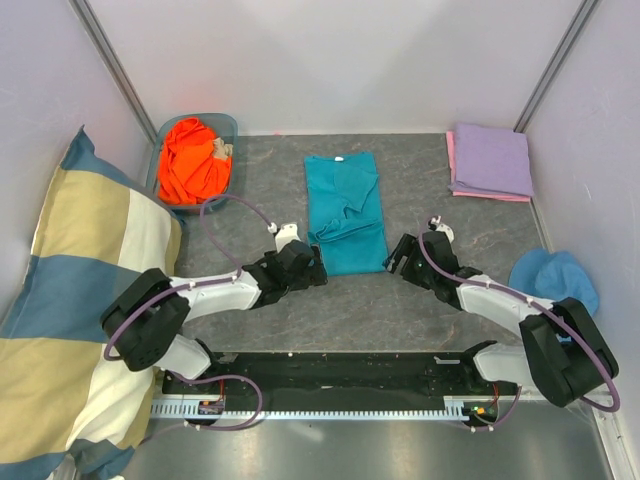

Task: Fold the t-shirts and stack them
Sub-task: Grab one side of the 2/3 rectangular tshirt with both arms

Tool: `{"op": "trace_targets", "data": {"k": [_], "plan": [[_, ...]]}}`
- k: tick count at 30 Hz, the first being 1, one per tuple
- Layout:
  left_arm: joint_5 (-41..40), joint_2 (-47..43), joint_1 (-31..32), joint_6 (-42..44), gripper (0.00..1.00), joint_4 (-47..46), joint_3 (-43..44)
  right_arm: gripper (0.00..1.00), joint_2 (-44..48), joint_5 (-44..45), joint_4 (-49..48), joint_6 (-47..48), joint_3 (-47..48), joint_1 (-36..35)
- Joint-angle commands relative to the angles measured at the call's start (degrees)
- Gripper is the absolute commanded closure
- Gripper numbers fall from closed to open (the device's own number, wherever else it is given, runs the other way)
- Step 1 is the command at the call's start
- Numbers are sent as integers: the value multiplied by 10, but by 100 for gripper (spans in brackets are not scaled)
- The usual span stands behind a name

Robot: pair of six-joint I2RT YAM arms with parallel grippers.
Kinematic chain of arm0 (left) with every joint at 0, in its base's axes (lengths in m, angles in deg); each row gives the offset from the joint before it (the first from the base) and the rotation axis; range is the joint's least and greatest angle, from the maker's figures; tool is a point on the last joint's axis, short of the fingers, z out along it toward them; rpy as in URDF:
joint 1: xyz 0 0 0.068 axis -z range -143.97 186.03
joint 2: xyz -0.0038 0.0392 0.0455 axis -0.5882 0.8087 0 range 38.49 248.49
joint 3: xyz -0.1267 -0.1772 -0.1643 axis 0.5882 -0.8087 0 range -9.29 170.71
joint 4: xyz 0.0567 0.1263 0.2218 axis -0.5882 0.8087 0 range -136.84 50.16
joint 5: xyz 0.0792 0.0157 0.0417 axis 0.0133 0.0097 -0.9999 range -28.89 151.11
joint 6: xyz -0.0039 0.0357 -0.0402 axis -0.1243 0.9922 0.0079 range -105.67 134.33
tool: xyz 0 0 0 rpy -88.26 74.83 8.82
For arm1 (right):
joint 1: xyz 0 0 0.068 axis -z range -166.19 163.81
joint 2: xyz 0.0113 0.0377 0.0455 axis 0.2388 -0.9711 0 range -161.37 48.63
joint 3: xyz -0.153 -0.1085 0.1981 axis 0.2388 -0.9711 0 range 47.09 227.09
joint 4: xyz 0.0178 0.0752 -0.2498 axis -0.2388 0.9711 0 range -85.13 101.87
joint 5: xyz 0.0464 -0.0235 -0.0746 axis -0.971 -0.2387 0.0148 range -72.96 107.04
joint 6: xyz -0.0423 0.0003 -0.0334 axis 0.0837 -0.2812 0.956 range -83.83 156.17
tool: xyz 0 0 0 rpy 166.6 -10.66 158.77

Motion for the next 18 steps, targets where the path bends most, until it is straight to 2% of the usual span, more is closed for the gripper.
{"op": "trace_targets", "data": {"k": [1,4,10,18], "plan": [[-7,29,1,-19,0,-29,5,16,-27,-12,-52,-7,-5,-2],[-14,41,2,-15,0,-30,11,19,-50,-23,-70,-10,-2,-2],[-15,66,1,-13,0,-42,22,42,-90,-33,-99,-9,7,-2],[7,83,1,-15,0,-39,29,58,-99,-54,-105,-13,13,-3]]}}
